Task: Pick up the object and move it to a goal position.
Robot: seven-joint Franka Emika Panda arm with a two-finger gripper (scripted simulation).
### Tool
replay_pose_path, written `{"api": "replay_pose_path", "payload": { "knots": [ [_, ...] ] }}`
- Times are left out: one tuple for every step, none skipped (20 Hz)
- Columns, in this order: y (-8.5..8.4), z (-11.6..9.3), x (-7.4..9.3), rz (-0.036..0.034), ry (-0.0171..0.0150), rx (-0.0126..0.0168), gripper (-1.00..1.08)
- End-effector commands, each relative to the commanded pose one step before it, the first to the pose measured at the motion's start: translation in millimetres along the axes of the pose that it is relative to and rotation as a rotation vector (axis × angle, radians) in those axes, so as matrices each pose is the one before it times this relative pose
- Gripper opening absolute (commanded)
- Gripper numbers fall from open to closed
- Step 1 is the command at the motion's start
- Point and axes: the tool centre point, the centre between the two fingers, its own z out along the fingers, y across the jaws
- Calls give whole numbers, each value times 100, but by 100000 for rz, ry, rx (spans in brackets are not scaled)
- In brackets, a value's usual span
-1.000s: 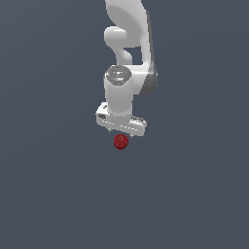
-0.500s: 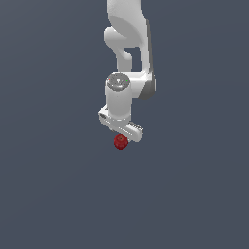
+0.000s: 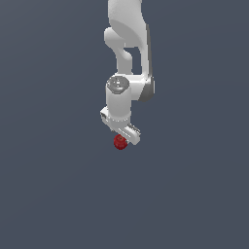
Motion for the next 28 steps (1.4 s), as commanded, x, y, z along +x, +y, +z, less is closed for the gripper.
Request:
{"api": "replay_pose_path", "payload": {
  "knots": [
    [42,101,-11,1194,94,34,100],
    [0,8,-4,69,4,0,100],
    [-12,-31,0,-485,-54,-28,100],
    [-1,34,-2,0,0,0,100],
    [-3,102,-6,0,0,0,100],
    [-4,170,-10,0,0,0,100],
    [26,233,10,69,7,2,100],
    [-7,304,-19,0,0,0,100],
    [24,366,1,69,8,1,100],
    [-8,434,-28,0,0,0,100],
    [35,491,2,97,12,0,100],
    [12,550,-19,48,6,0,100],
    [20,520,-7,69,8,1,100],
    [-13,458,-24,0,0,0,100],
    [16,388,9,69,7,3,100],
    [-18,326,-6,0,0,0,100],
    [10,252,28,68,5,9,100],
    [-22,191,11,0,0,0,100],
    [-21,128,15,0,0,0,100],
    [-16,72,13,0,0,0,100],
    [-6,23,5,0,0,0,100],
    [0,0,0,0,0,0,-100],
    [0,0,0,0,0,0,-100],
    [0,0,0,0,0,0,-100],
    [0,0,0,0,0,0,-100],
    [0,0,0,0,0,0,-100],
    [0,0,0,0,0,0,-100],
    [0,0,0,0,0,0,-100]
  ]
}}
